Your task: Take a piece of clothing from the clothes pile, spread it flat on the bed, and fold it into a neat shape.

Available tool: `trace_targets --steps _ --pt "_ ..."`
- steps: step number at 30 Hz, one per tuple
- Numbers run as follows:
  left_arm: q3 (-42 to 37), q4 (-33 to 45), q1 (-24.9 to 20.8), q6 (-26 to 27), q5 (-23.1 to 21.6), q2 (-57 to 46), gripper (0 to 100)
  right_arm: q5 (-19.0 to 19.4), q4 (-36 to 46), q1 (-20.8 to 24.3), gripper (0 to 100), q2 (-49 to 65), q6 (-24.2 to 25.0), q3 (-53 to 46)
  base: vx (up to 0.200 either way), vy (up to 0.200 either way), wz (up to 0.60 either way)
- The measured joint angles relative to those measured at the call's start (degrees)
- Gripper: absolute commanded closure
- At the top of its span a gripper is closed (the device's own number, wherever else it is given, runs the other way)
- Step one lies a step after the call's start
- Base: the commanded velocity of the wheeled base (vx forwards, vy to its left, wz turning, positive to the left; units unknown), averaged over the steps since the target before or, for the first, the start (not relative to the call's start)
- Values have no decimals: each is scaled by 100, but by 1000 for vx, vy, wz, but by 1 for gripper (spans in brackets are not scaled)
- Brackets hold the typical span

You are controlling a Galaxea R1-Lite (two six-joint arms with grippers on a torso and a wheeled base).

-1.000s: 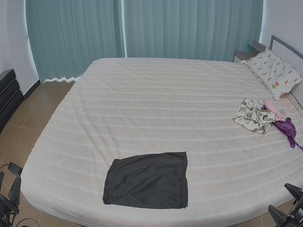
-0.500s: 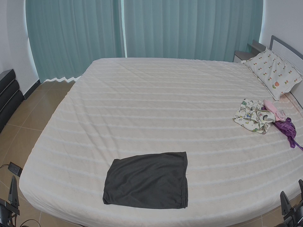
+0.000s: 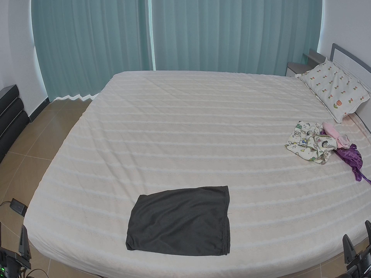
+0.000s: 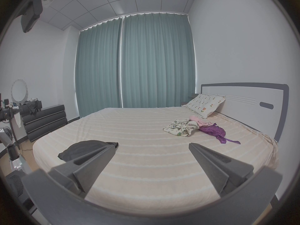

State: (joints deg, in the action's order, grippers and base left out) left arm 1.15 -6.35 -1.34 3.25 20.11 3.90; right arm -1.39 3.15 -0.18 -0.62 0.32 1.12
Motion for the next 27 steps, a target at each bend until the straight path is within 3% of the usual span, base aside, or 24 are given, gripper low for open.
trace_targets --steps 3,15,27 --pt "-10 384 60 -68 -350 -151 0 0 -2 0 0 0 6 -5 0 0 0" --pt "-13 584 123 -607 -1813 -306 0 30 -156 7 0 -1 22 -11 0 0 0" --pt "-16 645 127 -361 -1932 -319 0 60 -325 7 0 -6 9 -11 0 0 0"
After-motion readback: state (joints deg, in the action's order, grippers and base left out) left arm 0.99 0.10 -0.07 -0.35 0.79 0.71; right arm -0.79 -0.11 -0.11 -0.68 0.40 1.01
